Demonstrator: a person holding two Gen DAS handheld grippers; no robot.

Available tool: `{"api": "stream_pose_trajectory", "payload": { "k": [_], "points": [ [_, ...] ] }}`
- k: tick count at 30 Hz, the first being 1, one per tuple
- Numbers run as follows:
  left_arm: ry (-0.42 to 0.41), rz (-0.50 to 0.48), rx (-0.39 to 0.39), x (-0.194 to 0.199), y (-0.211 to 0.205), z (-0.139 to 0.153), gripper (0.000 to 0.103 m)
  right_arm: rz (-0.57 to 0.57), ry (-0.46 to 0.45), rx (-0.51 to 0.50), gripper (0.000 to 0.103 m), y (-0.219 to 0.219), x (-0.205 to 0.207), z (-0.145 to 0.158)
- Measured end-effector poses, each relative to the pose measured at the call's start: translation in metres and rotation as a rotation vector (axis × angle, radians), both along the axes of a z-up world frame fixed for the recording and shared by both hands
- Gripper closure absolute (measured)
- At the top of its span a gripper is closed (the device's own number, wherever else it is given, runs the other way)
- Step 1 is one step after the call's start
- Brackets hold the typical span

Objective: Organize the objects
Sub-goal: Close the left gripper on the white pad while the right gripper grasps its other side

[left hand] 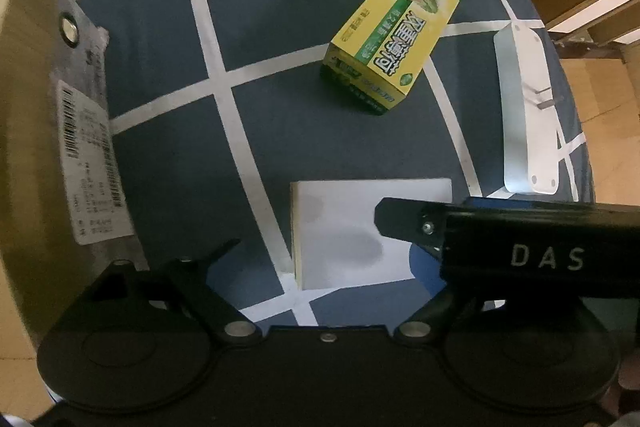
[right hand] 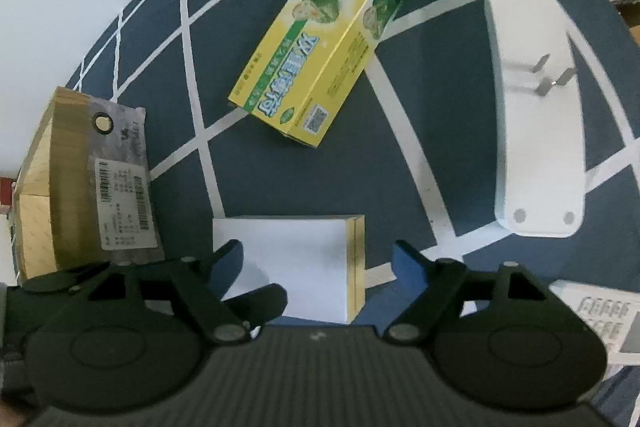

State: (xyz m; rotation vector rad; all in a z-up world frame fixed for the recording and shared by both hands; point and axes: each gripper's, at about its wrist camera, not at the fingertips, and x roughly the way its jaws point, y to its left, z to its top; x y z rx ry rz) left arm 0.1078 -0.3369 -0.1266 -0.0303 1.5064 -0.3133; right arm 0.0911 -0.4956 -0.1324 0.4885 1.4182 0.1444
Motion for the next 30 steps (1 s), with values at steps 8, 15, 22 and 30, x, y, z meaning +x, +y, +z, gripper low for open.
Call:
{"api": "stream_pose_trajectory", "payload": {
  "k": [8,15,22,30],
  "points": [
    [0.033,-0.006,-0.091,0.008,0.004,-0.013,0.024,0.006,0.037,0.031,0.027,0.004,0.007,-0.015],
    [0.051,0.000,-0.164,0.009,0.006,-0.016,0.026,0.030,0.040,0.021,0.028,0.012,0.014,-0.017],
    [0.043,-0.008,-0.182,0.008,0.007,-0.013,0.027,0.033,0.038,0.002,0.030,0.015,0.014,-0.016],
    [0.044,-0.010,-0.178,0.006,0.006,-0.008,0.027,0.041,0.033,-0.006,0.031,0.016,0.013,-0.014]
  ]
}}
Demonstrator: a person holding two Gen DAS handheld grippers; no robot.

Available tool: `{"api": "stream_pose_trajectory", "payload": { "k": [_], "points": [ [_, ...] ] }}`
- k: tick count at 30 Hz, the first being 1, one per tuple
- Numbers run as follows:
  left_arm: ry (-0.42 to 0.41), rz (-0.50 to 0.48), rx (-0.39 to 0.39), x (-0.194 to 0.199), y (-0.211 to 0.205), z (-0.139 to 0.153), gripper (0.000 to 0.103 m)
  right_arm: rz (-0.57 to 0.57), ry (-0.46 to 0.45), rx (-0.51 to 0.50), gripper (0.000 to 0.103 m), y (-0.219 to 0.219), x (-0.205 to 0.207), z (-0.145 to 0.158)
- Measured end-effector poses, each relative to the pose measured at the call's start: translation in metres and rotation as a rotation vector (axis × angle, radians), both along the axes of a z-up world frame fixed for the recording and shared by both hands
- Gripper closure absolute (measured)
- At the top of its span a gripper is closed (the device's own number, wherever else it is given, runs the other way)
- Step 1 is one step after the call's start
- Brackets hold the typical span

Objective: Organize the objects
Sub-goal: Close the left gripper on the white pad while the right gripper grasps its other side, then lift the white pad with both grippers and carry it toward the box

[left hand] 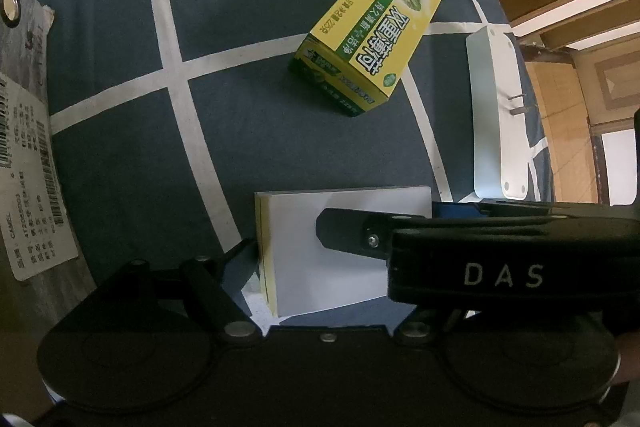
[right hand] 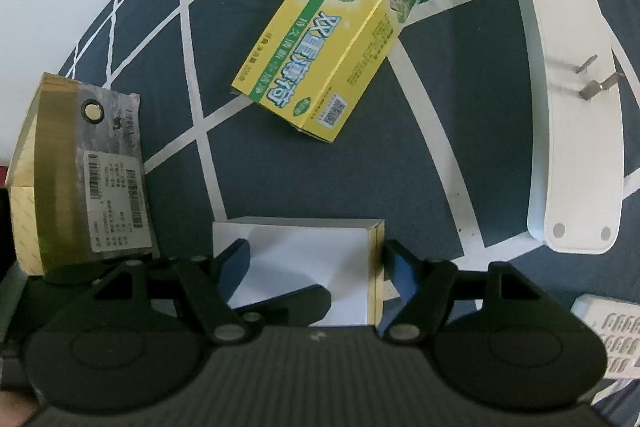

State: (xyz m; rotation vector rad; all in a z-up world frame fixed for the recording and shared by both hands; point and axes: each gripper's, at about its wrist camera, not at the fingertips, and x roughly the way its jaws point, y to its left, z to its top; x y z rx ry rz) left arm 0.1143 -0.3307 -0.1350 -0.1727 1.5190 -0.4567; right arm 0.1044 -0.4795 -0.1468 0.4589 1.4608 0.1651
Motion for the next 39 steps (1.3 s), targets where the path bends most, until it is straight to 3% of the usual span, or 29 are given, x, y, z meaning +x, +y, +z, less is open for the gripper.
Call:
{"api": "stream_pose_trajectory", "payload": {
  "k": [18,39],
  "points": [
    [-0.040,0.032,0.066,-0.006,-0.004,0.012,0.031,0.049,-0.038,0.019,0.035,-0.003,0.000,0.013],
    [-0.205,0.083,0.112,-0.066,0.010,0.097,0.032,0.090,-0.203,0.052,0.035,0.014,-0.055,0.096]
  ]
}}
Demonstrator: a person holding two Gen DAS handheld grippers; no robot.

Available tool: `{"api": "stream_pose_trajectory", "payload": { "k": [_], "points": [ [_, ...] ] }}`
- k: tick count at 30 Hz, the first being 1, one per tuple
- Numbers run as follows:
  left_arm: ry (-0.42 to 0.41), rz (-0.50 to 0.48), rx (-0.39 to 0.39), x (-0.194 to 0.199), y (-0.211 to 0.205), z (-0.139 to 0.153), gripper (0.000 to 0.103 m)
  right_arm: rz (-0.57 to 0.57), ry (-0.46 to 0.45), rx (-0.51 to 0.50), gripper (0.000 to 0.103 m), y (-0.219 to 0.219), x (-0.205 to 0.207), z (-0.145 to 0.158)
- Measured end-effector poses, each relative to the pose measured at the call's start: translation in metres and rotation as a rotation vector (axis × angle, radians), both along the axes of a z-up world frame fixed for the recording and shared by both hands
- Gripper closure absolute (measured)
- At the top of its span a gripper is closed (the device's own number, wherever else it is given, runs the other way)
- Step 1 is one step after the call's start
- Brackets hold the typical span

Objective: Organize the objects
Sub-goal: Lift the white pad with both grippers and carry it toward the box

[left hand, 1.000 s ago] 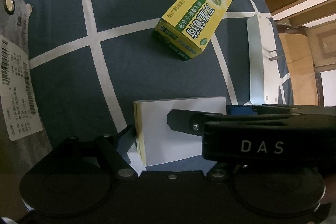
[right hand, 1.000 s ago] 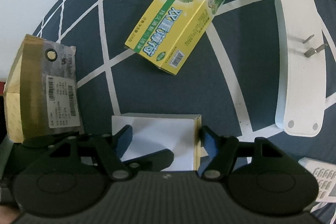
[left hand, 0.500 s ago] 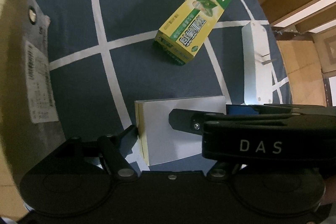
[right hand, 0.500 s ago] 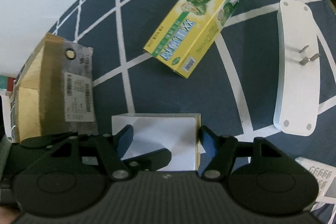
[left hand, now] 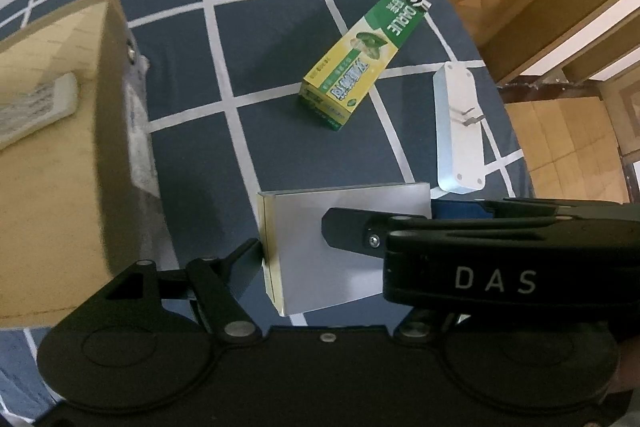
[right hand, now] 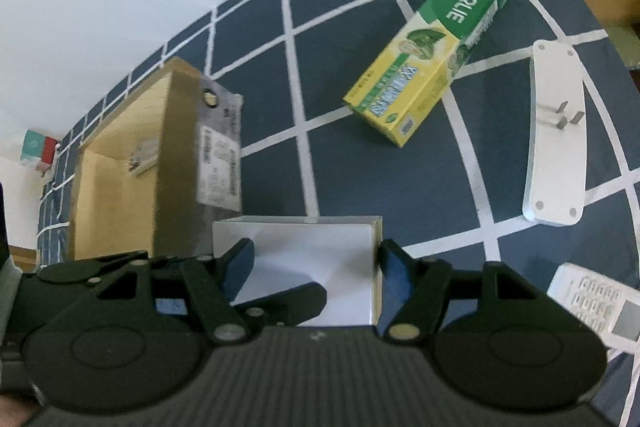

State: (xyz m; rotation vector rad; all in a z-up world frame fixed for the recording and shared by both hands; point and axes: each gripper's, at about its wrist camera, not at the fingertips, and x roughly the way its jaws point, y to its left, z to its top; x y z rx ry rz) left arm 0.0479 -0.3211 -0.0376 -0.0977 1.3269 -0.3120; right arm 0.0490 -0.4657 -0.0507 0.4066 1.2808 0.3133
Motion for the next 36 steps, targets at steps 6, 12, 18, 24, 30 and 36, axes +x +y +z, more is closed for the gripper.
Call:
{"api": "stream_pose_trajectory", "payload": {
  "k": [6,12,18,24,30,36],
  "points": [
    [-0.037,0.007,-0.001,-0.016,0.018,0.020,0.032,0.007,-0.040,-0.005,0.035,0.018,-0.016,0.021],
    [-0.068,0.016,-0.001,-0.030,0.046,0.034,0.032,0.015,-0.072,-0.007,0.035,0.047,-0.029,0.038],
    [-0.095,0.031,-0.001,-0.042,0.082,0.047,0.032,0.029,-0.099,-0.009,0.035,0.084,-0.037,0.051],
    [-0.117,0.059,-0.001,-0.048,0.124,0.056,0.032,0.055,-0.121,-0.009,0.035,0.128,-0.040,0.061],
    [-0.126,0.097,-0.003,-0.048,0.167,0.058,0.032,0.092,-0.133,-0.011,0.035,0.174,-0.037,0.066],
    [-0.124,0.137,-0.009,-0.042,0.205,0.056,0.032,0.132,-0.131,-0.016,0.035,0.214,-0.026,0.065]
  ]
}}
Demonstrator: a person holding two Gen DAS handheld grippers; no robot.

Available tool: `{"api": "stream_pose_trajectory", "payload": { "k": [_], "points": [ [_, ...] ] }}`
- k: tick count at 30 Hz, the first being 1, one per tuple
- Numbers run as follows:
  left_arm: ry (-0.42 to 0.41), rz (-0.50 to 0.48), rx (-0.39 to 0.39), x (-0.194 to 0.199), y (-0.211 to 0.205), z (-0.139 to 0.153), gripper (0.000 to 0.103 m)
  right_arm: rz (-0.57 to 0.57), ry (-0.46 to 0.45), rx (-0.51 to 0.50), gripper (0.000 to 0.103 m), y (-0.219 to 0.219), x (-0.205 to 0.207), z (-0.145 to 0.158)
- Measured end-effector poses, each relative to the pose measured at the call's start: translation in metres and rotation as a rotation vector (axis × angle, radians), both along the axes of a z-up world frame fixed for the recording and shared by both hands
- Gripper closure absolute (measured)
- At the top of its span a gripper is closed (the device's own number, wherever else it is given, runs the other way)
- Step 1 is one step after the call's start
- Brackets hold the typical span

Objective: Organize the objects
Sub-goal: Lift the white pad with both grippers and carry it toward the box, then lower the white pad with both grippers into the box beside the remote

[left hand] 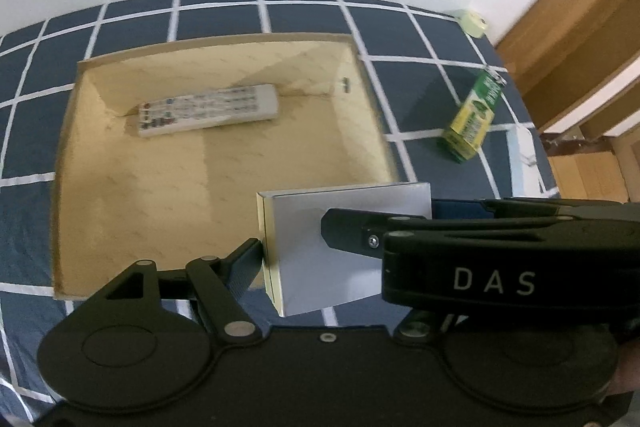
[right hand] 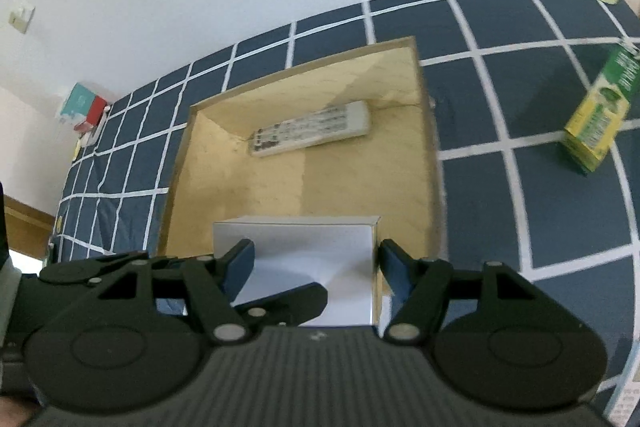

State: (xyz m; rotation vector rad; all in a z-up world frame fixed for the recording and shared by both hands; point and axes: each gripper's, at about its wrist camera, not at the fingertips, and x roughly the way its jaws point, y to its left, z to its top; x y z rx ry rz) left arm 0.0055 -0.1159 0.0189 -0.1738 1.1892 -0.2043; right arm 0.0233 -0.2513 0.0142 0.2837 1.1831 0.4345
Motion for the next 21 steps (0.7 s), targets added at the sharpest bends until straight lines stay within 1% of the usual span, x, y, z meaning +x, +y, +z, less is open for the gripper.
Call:
{"api": "stream_pose_trajectory", "payload": {
  "k": [5,10,14,21],
  "points": [
    [0.003,0.030,-0.008,0.013,0.026,-0.004,0.032,0.031,0.002,-0.008,0.035,0.027,0.017,-0.003],
    [0.022,0.048,-0.015,0.034,0.048,-0.016,0.032,0.050,0.018,-0.014,0.035,0.048,0.041,-0.014],
    [0.049,0.056,-0.026,0.053,0.060,-0.032,0.032,0.059,0.044,-0.023,0.035,0.060,0.061,-0.028],
    [0.111,0.060,-0.041,0.085,0.078,-0.065,0.032,0.066,0.108,-0.037,0.035,0.075,0.094,-0.063]
  ]
}}
